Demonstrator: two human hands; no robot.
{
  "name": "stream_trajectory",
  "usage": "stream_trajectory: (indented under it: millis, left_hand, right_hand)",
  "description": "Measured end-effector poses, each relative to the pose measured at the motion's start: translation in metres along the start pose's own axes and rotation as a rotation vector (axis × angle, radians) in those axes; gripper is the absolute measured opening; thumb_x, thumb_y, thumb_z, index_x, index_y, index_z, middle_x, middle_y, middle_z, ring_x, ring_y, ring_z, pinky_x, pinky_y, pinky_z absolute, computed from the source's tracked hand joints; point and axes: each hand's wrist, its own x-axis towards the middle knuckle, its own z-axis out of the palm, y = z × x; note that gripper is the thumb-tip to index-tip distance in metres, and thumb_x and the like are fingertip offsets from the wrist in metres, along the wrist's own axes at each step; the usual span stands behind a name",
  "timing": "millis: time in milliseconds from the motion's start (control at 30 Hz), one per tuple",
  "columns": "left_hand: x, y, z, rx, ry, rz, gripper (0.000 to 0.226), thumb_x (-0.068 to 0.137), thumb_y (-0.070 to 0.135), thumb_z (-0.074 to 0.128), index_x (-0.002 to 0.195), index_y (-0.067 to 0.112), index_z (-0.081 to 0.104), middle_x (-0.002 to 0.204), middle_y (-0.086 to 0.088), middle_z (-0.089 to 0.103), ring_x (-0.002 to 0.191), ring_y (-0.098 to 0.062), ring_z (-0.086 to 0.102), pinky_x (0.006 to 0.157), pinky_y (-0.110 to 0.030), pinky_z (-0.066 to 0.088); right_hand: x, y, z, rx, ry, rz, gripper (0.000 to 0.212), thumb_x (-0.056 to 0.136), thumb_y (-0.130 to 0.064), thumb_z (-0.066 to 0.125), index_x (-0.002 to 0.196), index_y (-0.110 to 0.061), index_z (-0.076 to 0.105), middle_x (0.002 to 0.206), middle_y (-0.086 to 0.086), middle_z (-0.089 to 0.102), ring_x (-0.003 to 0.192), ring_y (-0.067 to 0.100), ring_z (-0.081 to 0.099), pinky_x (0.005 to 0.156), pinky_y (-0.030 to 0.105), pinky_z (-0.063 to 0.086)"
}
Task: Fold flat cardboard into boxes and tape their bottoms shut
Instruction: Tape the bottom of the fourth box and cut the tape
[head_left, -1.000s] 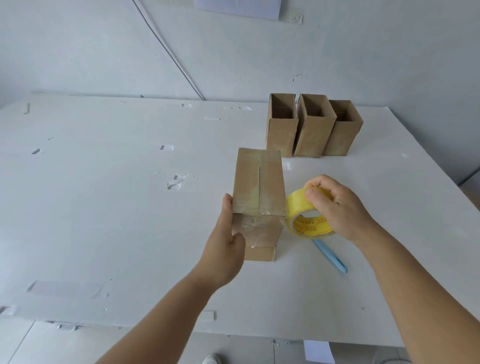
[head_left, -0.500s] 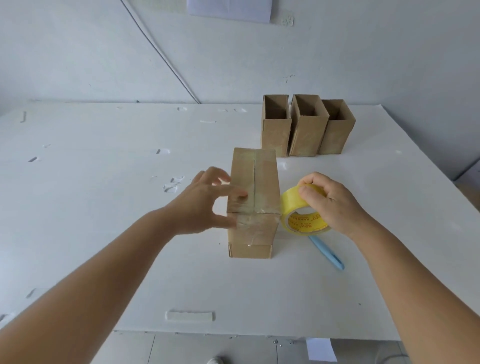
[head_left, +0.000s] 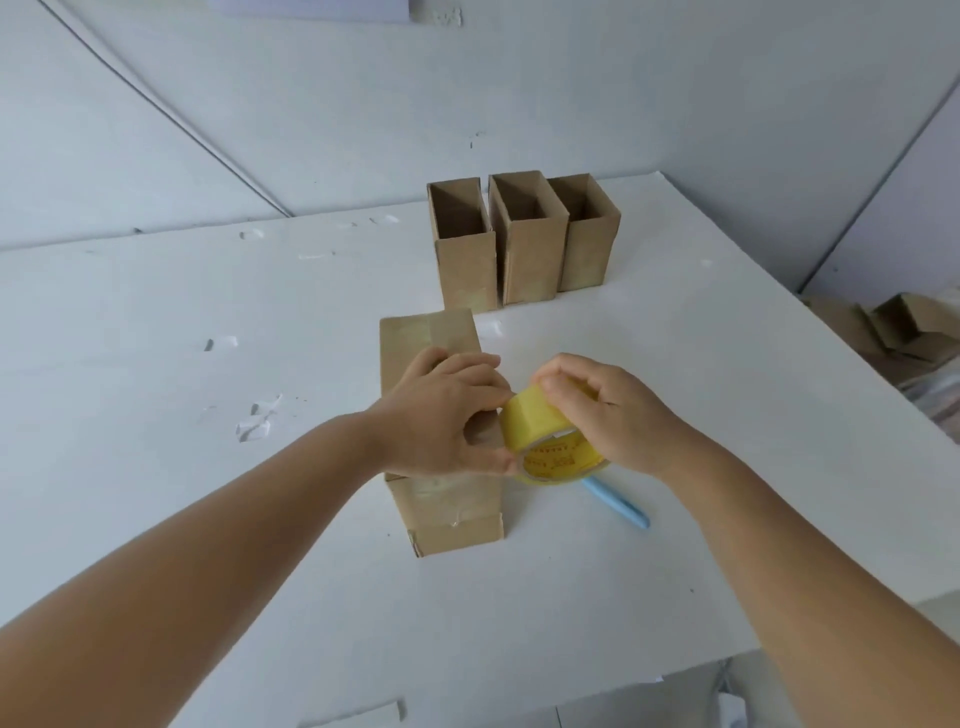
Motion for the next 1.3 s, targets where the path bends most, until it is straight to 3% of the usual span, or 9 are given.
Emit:
stream_trajectory:
  millis: [333, 500, 600, 700, 867, 967, 1067, 1167, 1300]
  left_hand:
    - [-0.003, -0.001, -0.004, -0.039, 0.002, 0.015, 0.073, 0.072, 0.081, 0.040, 0.134, 0.043, 0.046, 0.126, 0.022, 0.047, 0.140, -0.002, 0.017, 0.111, -0.026, 0.000]
    - [0.014, 0.007, -0.021, -0.027, -0.163, -0.033, 0.074, 0.079, 0.080, 0.012, 0.130, 0.042, 0.049, 0.110, 0.018, 0.051, 0.128, -0.010, 0.032, 0.109, -0.030, 0.006]
    - [0.048, 0.018, -0.027, 0.043, -0.383, -0.107, 0.047, 0.093, 0.060, 0.029, 0.126, 0.037, 0.053, 0.097, 0.016, 0.051, 0.113, -0.011, 0.046, 0.111, -0.037, 0.013]
    - [0.079, 0.025, -0.029, -0.041, -0.568, -0.107, 0.034, 0.089, 0.044, 0.054, 0.116, 0.025, 0.061, 0.097, 0.010, 0.056, 0.097, -0.015, 0.053, 0.087, -0.030, 0.039]
    - [0.088, 0.020, -0.019, -0.205, -0.629, -0.152, 0.034, 0.082, 0.049, 0.065, 0.110, 0.030, 0.062, 0.080, 0.015, 0.061, 0.079, -0.006, 0.059, 0.076, -0.025, 0.044]
    - [0.075, 0.010, -0.010, -0.500, -0.512, -0.159, 0.017, 0.082, 0.041, 0.069, 0.098, 0.043, 0.066, 0.067, 0.015, 0.065, 0.069, -0.005, 0.061, 0.075, -0.027, 0.048]
    - [0.064, 0.006, -0.008, -0.623, -0.437, -0.173, 0.015, 0.083, 0.038, 0.070, 0.097, 0.040, 0.067, 0.066, 0.014, 0.069, 0.064, 0.000, 0.062, 0.073, -0.024, 0.047]
    - [0.057, 0.006, -0.007, -0.681, -0.373, -0.206, 0.014, 0.084, 0.039, 0.069, 0.097, 0.037, 0.068, 0.071, 0.010, 0.071, 0.068, -0.001, 0.064, 0.078, -0.025, 0.050]
    - [0.053, 0.010, -0.008, -0.690, -0.350, -0.233, 0.007, 0.087, 0.040, 0.065, 0.092, 0.038, 0.069, 0.072, 0.010, 0.072, 0.067, 0.000, 0.065, 0.073, -0.019, 0.047]
  right_hand:
    - [0.003, 0.026, 0.016, -0.541, -0.073, 0.013, 0.036, 0.097, -0.039, 0.036, 0.090, -0.022, 0.067, 0.077, 0.001, 0.054, 0.081, 0.020, 0.050, 0.072, 0.035, 0.041]
    - [0.003, 0.023, 0.002, -0.658, -0.005, -0.079, 0.033, 0.097, -0.035, 0.035, 0.096, -0.023, 0.065, 0.081, -0.002, 0.057, 0.079, 0.018, 0.047, 0.070, 0.031, 0.033]
    - [0.001, 0.018, 0.002, -0.675, 0.037, -0.086, 0.023, 0.095, -0.031, 0.033, 0.096, -0.020, 0.053, 0.081, -0.004, 0.055, 0.076, 0.019, 0.046, 0.071, 0.033, 0.033]
    - [0.001, 0.014, 0.001, -0.682, 0.045, -0.092, 0.020, 0.094, -0.027, 0.031, 0.096, -0.017, 0.048, 0.075, -0.006, 0.048, 0.072, 0.019, 0.045, 0.070, 0.033, 0.034]
    - [0.003, 0.012, -0.006, -0.662, 0.065, -0.155, 0.011, 0.089, -0.022, 0.035, 0.092, -0.015, 0.044, 0.070, -0.004, 0.048, 0.067, 0.020, 0.045, 0.064, 0.033, 0.031]
    - [0.002, 0.015, -0.009, -0.572, 0.137, -0.140, 0.014, 0.086, -0.028, 0.035, 0.093, -0.018, 0.043, 0.072, -0.001, 0.049, 0.068, 0.020, 0.046, 0.060, 0.033, 0.035]
    - [0.002, 0.024, -0.005, -0.422, 0.250, -0.057, 0.028, 0.086, -0.041, 0.039, 0.101, -0.022, 0.051, 0.092, -0.006, 0.057, 0.085, 0.016, 0.050, 0.075, 0.030, 0.042]
    - [0.002, 0.030, 0.003, -0.041, 0.322, 0.178, 0.036, 0.079, -0.055, 0.046, 0.104, -0.030, 0.052, 0.103, -0.013, 0.056, 0.095, 0.008, 0.052, 0.077, 0.024, 0.042]
    - [0.005, 0.035, 0.005, 0.274, 0.348, 0.265, 0.033, 0.071, -0.060, 0.054, 0.081, -0.030, 0.062, 0.086, -0.010, 0.062, 0.079, 0.006, 0.056, 0.067, 0.024, 0.044]
